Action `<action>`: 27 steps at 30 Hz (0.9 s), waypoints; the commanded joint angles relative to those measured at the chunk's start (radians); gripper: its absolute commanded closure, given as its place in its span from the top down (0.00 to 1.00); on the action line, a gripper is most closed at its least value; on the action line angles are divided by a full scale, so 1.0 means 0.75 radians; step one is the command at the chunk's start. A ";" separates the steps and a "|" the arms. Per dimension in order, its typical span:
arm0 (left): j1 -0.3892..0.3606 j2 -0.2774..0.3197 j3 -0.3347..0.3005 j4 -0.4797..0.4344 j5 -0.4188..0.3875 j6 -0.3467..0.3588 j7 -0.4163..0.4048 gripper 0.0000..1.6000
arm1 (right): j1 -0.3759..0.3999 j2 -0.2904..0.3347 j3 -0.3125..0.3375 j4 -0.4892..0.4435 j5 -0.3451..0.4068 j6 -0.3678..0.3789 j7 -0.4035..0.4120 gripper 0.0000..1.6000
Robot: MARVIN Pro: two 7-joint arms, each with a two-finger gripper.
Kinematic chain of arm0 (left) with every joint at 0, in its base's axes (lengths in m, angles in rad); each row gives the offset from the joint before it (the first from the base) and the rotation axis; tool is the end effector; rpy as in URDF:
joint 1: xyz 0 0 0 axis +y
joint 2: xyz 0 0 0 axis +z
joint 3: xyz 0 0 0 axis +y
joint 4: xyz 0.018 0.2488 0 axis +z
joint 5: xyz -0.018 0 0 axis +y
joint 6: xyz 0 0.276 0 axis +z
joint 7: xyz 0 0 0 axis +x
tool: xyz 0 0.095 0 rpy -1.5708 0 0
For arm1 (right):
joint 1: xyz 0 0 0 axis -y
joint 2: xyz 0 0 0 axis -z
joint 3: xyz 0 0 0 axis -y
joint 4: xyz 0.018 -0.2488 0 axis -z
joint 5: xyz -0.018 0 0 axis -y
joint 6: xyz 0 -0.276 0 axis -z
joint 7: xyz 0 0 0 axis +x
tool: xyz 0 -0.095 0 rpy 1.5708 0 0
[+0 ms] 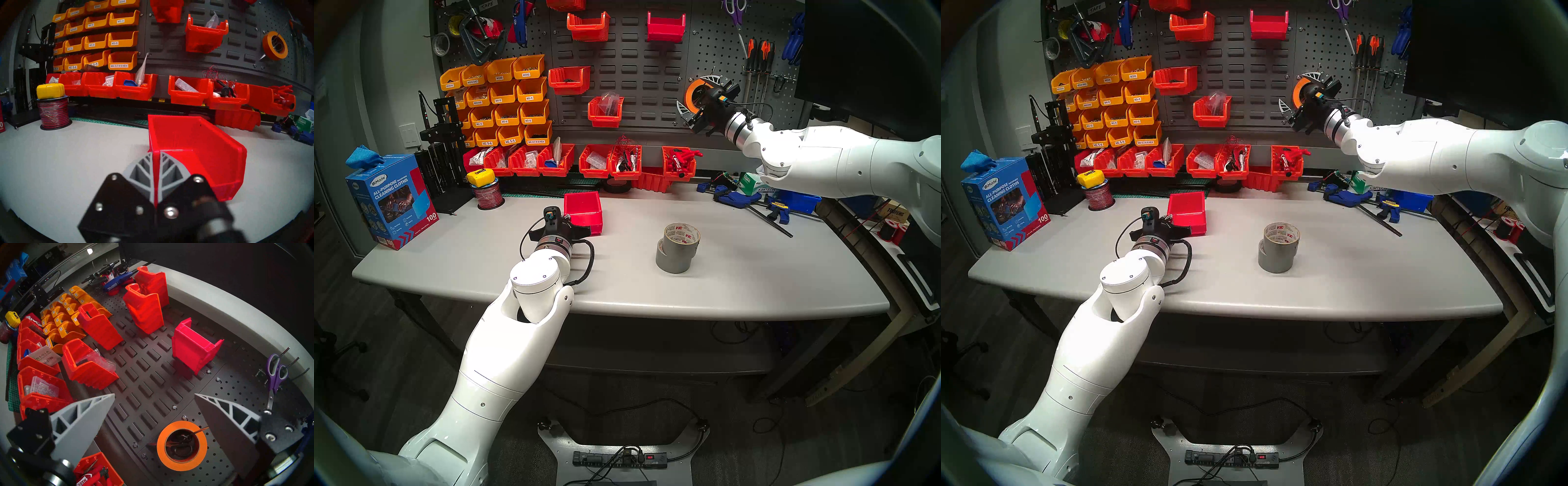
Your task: Take out tools from the storage box
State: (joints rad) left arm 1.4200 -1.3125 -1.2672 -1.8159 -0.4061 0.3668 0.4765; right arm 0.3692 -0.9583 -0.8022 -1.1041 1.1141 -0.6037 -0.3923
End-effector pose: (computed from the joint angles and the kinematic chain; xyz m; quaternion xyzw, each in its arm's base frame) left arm 0.4003 -0.0260 -0.1803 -0.7401 -0.0486 -0.6707 0.0051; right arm 0.5370 -0.0323 0.0094 0.4460 0.3826 0.7960 0.1452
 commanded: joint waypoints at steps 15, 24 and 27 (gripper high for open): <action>-0.038 0.155 -0.328 -0.018 -0.017 -0.030 0.024 0.00 | 0.031 0.005 0.021 0.008 -0.001 -0.010 -0.010 1.00; -0.029 0.190 -0.428 0.041 -0.050 0.005 0.026 0.00 | 0.031 0.006 0.022 0.006 -0.002 -0.009 -0.012 1.00; -0.015 0.197 -0.435 0.040 -0.052 0.027 0.032 0.00 | 0.032 0.006 0.022 0.005 -0.002 -0.009 -0.013 1.00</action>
State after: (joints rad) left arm 1.4130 -1.1884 -1.5664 -1.7735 -0.4443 0.3609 0.4934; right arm 0.3693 -0.9548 -0.8001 -1.1007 1.1091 -0.6098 -0.3934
